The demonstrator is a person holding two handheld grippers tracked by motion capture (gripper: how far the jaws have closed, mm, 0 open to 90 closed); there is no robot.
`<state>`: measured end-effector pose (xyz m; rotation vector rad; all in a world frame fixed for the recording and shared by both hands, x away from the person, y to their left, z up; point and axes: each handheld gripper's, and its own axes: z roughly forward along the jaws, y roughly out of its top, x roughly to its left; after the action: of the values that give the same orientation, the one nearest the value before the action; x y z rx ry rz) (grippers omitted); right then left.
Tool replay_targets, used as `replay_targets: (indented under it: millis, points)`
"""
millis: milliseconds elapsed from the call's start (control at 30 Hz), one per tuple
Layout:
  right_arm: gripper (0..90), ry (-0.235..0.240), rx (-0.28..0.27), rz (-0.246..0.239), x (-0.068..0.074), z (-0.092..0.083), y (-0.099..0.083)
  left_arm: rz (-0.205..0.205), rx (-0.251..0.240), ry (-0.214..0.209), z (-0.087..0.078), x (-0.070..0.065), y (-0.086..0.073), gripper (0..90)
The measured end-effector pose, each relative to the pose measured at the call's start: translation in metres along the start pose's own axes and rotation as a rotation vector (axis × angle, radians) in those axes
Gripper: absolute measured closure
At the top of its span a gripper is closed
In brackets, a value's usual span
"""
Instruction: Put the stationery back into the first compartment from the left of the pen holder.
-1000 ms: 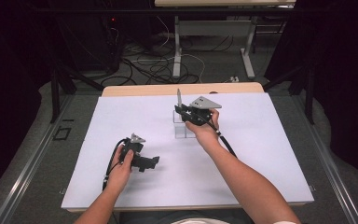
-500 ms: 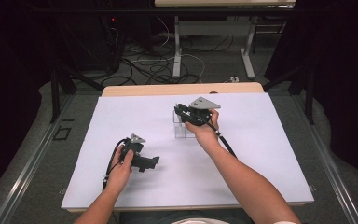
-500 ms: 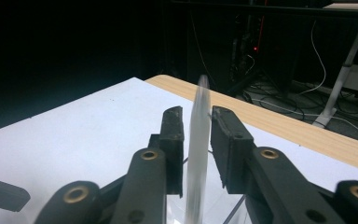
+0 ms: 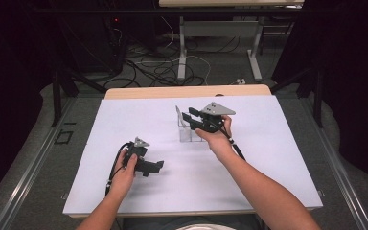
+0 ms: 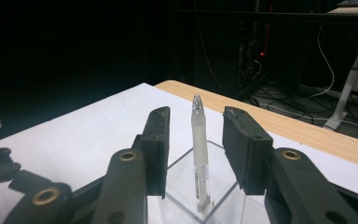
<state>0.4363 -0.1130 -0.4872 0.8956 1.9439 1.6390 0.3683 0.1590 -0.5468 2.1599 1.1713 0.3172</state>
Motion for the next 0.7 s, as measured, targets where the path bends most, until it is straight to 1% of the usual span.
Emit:
replay_targets:
  millis: [33,67,100,133,167,200,233,300,333,367,400,467,567,600,633,667,700]
  points:
    - [59.9,0.005,0.003,-0.004,0.0,-0.002,-0.001,0.0,-0.001,0.0,0.0,0.0,0.0,1.0]
    - [58.6,0.016,0.018,-0.006,0.0,-0.004,-0.001,0.0,-0.001,0.0,0.0,0.0,0.0,1.0]
    - [57.9,0.028,0.012,-0.007,-0.001,-0.005,-0.002,0.0,0.0,0.0,0.0,0.0,0.0,1.0]
    - [57.4,0.033,0.019,-0.009,-0.001,-0.007,-0.003,0.0,0.0,0.001,0.0,0.0,0.0,1.0]
    - [55.8,0.027,0.015,-0.023,-0.001,-0.009,-0.003,-0.001,0.0,0.002,0.0,0.0,0.0,1.0]
    - [55.8,0.021,0.017,-0.027,-0.001,-0.012,-0.003,-0.002,0.0,0.001,0.0,0.0,0.0,1.0]
    - [55.4,0.026,0.024,-0.034,-0.001,-0.014,-0.003,-0.005,0.0,0.003,0.0,0.0,0.0,1.0]
    - [53.9,0.037,0.026,-0.012,-0.002,-0.019,-0.003,-0.005,0.001,0.004,0.0,0.0,0.0,1.0]
    - [53.0,0.044,0.017,-0.007,-0.001,-0.021,-0.003,-0.003,0.001,0.002,0.0,0.0,0.0,1.0]
    - [51.1,0.045,0.024,-0.023,-0.001,-0.024,-0.003,-0.002,0.001,0.002,0.0,0.0,0.0,1.0]
    - [47.9,0.036,0.026,-0.022,0.0,-0.027,-0.003,-0.006,0.0,0.003,0.0,0.0,0.0,1.0]
    - [41.9,0.022,0.032,-0.034,0.002,-0.031,-0.003,-0.005,0.0,0.003,0.0,0.0,0.0,1.0]
    - [33.1,0.006,0.046,-0.063,0.004,-0.038,-0.003,-0.006,0.0,0.003,0.0,0.0,0.0,1.0]
    - [30.1,0.001,0.054,-0.062,0.004,-0.041,-0.004,-0.009,0.002,0.005,0.0,0.0,0.0,1.0]
    - [29.3,-0.005,0.06,-0.073,0.004,-0.044,-0.004,-0.005,0.0,0.004,0.0,0.0,0.0,1.0]
    - [28.3,-0.009,0.058,-0.078,0.004,-0.046,-0.005,-0.012,0.001,0.004,0.0,-0.001,0.0,1.0]
    - [26.2,-0.013,0.061,-0.076,0.004,-0.049,-0.005,-0.012,0.0,0.005,0.0,-0.001,0.0,1.0]
